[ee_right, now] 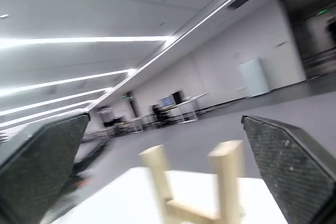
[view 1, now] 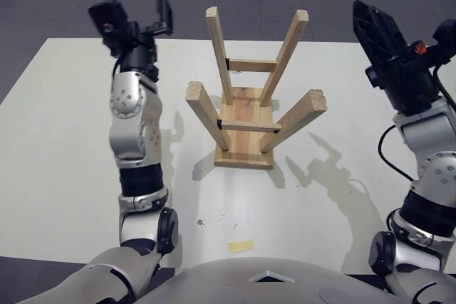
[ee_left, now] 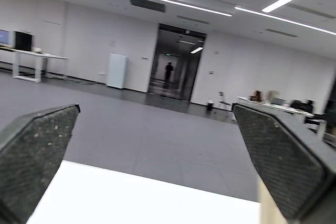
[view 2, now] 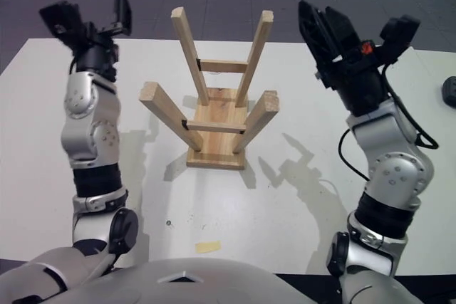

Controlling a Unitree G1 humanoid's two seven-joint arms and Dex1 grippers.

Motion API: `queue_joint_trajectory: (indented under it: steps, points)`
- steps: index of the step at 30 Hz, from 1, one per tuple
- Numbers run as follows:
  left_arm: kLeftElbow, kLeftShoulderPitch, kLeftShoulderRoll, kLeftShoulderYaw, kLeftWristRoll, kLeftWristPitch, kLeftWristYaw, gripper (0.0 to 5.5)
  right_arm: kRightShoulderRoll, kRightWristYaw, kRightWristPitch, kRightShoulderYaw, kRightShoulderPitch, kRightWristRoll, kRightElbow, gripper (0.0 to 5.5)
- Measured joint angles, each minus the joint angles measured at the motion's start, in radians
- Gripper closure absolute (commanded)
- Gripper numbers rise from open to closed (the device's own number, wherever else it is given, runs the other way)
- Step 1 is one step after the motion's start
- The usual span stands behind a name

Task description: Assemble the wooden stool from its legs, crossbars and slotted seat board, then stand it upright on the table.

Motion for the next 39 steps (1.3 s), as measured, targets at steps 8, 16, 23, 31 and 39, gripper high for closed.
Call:
queue_joint_trajectory:
  steps: [8, 16, 23, 31, 39]
  points:
    - [-0.345, 0.343, -0.112, -0.100, -0.035, 0.223, 0.094, 0.10, 0.087, -0.360, -0.025, 0.255, 0.153, -0.573, -0.165, 0.12]
    - [-0.461, 0.447, -0.114, -0.214, -0.029, 0.305, 0.113, 0.10, 0.114, -0.423, 0.079, 0.213, 0.261, -0.693, -0.329, 0.12]
    - [-0.521, 0.420, -0.084, -0.316, -0.012, 0.372, 0.074, 0.10, 0.143, -0.398, 0.217, 0.203, 0.263, -0.681, -0.372, 0.12]
    - [-0.515, 0.376, -0.071, -0.321, 0.037, 0.407, 0.085, 0.10, 0.136, -0.298, 0.278, 0.231, 0.267, -0.636, -0.434, 0.12]
    - [-0.400, 0.308, -0.100, -0.357, 0.077, 0.355, 0.085, 0.10, 0.130, -0.306, 0.292, 0.242, 0.241, -0.735, -0.392, 0.12]
